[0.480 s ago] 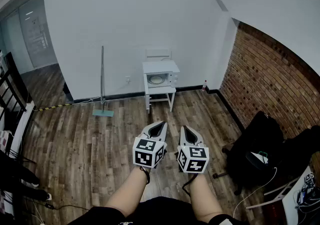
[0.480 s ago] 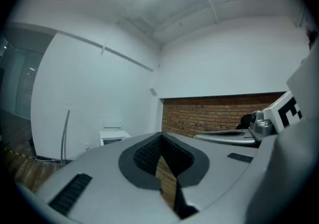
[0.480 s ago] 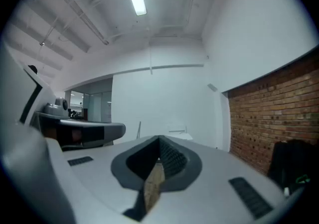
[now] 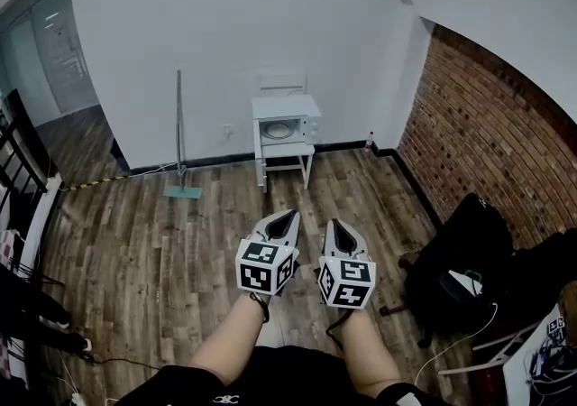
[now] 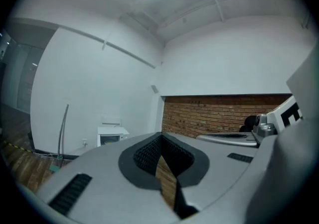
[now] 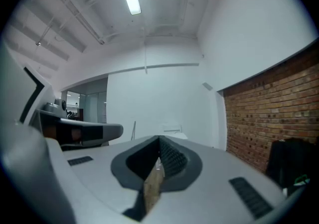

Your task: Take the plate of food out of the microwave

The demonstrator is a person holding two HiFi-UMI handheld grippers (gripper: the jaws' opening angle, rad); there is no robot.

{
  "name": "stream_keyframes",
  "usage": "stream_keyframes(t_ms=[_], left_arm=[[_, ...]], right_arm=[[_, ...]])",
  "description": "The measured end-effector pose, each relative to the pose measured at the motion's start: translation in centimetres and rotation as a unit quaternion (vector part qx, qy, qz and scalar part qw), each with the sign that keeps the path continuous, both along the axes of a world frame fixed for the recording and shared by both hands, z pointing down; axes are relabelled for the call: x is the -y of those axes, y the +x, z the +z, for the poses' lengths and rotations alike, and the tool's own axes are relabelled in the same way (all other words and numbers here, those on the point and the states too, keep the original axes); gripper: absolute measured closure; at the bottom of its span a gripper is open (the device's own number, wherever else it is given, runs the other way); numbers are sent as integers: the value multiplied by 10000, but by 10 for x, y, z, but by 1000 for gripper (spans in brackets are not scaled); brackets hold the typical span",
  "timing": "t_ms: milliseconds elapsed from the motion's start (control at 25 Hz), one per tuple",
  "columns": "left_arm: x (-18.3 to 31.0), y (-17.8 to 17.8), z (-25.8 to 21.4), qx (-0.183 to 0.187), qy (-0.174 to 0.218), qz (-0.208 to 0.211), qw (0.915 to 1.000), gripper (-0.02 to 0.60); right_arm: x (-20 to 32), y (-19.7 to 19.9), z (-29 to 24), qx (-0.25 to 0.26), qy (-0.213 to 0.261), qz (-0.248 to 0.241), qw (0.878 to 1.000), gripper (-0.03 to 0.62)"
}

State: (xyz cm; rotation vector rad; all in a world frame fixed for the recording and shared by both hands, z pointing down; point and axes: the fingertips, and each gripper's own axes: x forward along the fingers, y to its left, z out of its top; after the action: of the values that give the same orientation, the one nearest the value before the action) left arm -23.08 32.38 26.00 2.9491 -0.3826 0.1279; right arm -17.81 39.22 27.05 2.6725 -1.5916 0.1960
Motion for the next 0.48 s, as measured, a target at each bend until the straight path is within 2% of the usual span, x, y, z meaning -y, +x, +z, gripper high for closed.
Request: stream_keyframes(t_ms=[280,480], left_arm=[[1,30,6,129,138,-79,9998,591],[21,61,19,224,69,-38,9997,591]], right_arm=[[7,27,7,30,103,-157,9998,582],[25,55,9,196,281,-146,9993,582]])
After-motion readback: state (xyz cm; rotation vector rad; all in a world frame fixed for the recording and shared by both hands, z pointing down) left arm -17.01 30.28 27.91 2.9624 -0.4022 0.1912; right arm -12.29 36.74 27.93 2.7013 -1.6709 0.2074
